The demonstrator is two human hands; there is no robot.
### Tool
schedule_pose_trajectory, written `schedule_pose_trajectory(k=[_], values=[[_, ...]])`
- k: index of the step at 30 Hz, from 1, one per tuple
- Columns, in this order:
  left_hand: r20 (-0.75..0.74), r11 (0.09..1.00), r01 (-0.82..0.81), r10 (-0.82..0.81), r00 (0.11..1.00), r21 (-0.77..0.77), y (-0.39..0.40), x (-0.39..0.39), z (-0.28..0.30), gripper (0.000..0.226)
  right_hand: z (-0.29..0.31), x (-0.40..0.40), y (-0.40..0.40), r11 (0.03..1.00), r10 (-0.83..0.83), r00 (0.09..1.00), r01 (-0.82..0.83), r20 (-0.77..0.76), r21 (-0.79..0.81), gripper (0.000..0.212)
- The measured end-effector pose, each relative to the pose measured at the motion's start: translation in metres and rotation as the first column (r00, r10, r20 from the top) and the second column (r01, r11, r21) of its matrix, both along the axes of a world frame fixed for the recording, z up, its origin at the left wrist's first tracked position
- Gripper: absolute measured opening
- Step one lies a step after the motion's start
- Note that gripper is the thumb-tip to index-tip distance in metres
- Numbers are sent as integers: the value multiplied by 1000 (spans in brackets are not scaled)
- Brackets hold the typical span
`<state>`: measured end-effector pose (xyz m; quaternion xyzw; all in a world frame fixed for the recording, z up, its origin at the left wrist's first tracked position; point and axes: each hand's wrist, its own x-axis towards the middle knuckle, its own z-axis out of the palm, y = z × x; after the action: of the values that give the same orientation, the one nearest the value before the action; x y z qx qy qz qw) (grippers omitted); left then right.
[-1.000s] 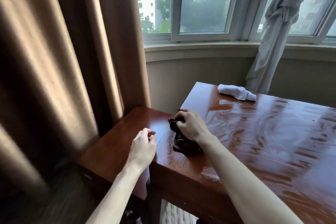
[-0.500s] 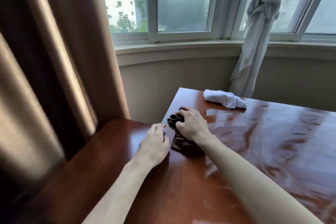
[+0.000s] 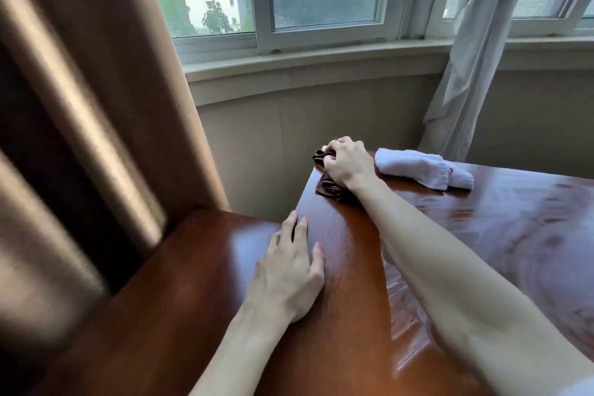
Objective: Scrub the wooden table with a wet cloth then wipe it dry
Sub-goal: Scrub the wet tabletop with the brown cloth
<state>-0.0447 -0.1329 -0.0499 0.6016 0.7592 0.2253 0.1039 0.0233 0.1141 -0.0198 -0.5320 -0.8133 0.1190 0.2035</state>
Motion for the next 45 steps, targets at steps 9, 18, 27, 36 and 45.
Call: schedule_pose_trajectory(k=[9,18,27,36,45], values=[[86,997,-66,62,994,43,3,-4,-1,51,13,67,-156,977,204,974,-210,-102,-49,30],[-12,998,-51,52,999,40,-6,1,4,51,-1,92,-201,962,271,955,-274,-121,-13,53],[-18,994,-94,95,995,51,-6,2,2,58,-5,20,-2,996,94,993,-94,-69,-1,48],[30,992,-122,123,992,-27,-1,2,4,61,3,20,-9,994,111,993,-110,-49,23,34],[45,996,-84,84,995,-9,-5,4,11,57,1,107,-198,936,351,932,-347,-87,61,37]])
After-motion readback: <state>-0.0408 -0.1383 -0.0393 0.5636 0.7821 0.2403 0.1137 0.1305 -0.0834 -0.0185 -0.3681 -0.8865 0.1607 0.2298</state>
